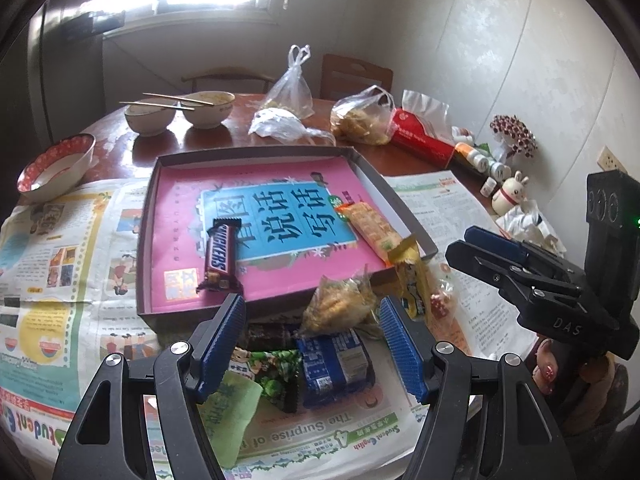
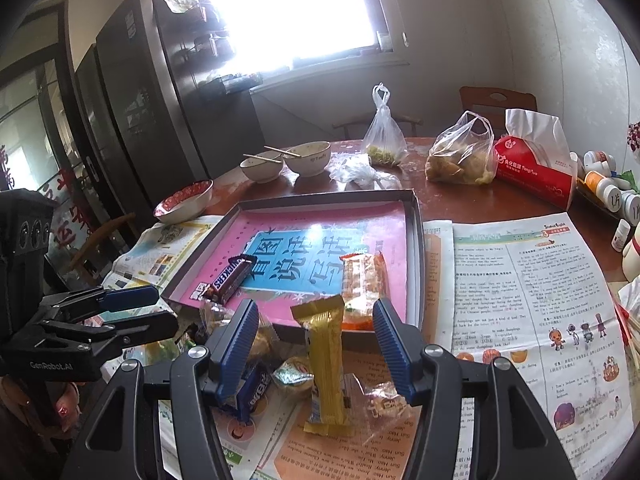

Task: Organize snacks
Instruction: 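Move the right tool back to the pile and grasp the yellow wafer stick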

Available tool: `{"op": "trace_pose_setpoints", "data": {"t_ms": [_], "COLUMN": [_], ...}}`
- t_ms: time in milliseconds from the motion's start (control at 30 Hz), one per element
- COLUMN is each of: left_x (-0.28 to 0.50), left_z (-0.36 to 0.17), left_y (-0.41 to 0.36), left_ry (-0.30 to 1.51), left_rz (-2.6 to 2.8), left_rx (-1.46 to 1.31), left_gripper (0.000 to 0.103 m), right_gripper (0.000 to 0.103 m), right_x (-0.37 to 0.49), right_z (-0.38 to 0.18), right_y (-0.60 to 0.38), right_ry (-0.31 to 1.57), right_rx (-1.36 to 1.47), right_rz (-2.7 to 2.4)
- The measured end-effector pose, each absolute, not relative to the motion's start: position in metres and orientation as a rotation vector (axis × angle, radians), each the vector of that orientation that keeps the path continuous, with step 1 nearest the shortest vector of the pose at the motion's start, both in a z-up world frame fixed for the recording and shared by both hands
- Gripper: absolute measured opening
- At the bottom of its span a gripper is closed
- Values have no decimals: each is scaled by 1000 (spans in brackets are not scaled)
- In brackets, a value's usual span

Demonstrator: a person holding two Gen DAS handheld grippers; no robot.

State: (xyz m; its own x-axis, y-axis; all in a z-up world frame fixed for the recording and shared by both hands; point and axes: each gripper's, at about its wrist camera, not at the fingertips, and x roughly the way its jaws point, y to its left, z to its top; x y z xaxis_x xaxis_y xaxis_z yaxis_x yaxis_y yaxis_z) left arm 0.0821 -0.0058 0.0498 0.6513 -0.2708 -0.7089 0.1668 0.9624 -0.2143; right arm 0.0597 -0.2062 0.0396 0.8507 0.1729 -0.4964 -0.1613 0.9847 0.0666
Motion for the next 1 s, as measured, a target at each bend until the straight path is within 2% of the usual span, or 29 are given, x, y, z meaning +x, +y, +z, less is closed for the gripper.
{"op": "trace_pose_setpoints", "data": {"t_ms": [1000], "left_x": [102], "left_z": [12], "left_y": [-29], "left_ry": [907], "left_rz": [-286], "left_rx": [-130], "left_gripper": [72], "right_gripper": [59], "right_x": [67], "right_z": [16], "right_y": [-208], "right_ry": [613], "right_rx": [-15], "right_rz": [191]}}
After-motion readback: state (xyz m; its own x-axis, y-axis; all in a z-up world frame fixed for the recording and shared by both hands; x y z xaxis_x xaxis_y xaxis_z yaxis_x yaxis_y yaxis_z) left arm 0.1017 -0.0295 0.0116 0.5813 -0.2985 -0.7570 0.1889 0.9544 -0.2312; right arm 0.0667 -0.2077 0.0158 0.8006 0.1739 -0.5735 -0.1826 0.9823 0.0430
